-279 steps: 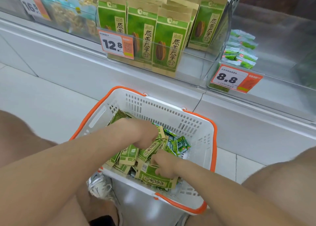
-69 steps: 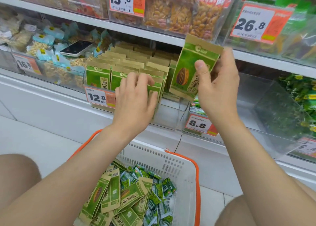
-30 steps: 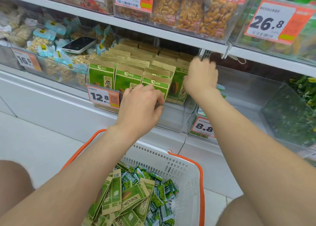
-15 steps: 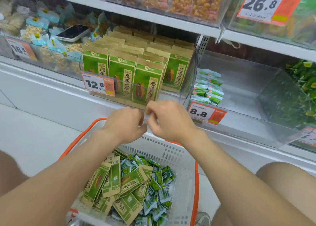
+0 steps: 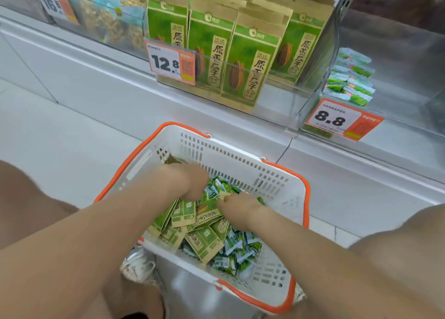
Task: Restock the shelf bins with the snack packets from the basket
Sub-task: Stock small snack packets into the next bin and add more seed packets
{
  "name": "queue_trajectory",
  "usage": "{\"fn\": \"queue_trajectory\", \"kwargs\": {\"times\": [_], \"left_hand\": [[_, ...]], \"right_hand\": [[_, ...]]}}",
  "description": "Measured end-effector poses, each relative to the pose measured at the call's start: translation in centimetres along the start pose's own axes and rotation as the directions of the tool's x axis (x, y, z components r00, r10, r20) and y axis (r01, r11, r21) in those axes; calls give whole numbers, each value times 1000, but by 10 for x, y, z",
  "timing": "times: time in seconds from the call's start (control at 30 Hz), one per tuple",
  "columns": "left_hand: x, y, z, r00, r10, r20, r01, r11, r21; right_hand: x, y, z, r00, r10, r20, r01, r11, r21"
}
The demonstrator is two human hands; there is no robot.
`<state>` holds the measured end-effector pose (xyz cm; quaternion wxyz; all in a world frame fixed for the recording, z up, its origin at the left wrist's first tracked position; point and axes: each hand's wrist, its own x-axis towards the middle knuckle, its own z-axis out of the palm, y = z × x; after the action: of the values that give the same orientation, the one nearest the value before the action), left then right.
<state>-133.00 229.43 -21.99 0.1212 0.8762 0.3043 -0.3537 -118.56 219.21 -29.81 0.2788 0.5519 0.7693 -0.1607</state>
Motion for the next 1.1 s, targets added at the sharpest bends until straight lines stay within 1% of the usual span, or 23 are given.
{"fn": "queue_trajectory", "kwargs": {"times": [0.07, 0.13, 0.17, 0.23, 0.27, 0.37, 0.47, 0.57, 0.7, 0.83, 0.9, 0.97, 1.03, 1.1], "left_hand": [[3, -2, 3, 1000, 4, -3, -4, 1000, -1], [5, -4, 5, 1000, 2, -9, -2, 1000, -10], [6, -5, 6, 1000, 1, -8, -1, 1000, -16], [8, -8, 7, 1000, 0, 7, 0, 1000, -26], [9, -9, 7, 1000, 2, 13, -1, 1000, -31], [10, -10, 4, 1000, 20, 9, -20, 1000, -22], [11, -11, -1, 999, 34, -22, -35, 998, -48], [13, -11, -7, 999, 21, -44, -24, 997, -76], [10, -12, -15, 996, -29, -81, 25, 998, -50], [6, -15, -21, 997, -62, -53, 57, 994, -98], [1, -15, -27, 998, -44, -34, 38, 985, -171], [-9, -16, -37, 1000, 6, -30, -16, 941, -337], [-18, -18, -44, 994, 41, -104, -90, 849, -520], [-28, -20, -51, 980, 19, -197, -150, 721, -676]], "right_hand": [[17, -7, 16, 998, -36, -47, 38, 999, 35], [32, -13, 30, 998, -33, -46, 36, 996, 80], [37, -15, 35, 999, -25, -19, 28, 991, 128], [44, -19, 39, 997, -14, 79, -5, 972, 233], [46, -20, 39, 994, -16, 108, -11, 970, 243], [52, -22, 40, 993, 0, 120, -19, 987, 160], [54, -24, 35, 995, 56, 84, -65, 992, 105], [47, -17, 21, 996, 62, 60, -65, 997, 51], [25, 2, -3, 1000, 16, -22, -18, 997, -78], [-9, 14, -46, 986, -41, -159, 34, 998, -49], [-29, 15, -72, 966, -60, -250, 52, 998, -35], [-50, 18, -98, 937, -62, -343, 52, 998, -38], [-70, 23, -119, 903, -65, -425, 47, 998, -52], [-89, 31, -135, 857, -58, -512, 39, 998, -49]]}}
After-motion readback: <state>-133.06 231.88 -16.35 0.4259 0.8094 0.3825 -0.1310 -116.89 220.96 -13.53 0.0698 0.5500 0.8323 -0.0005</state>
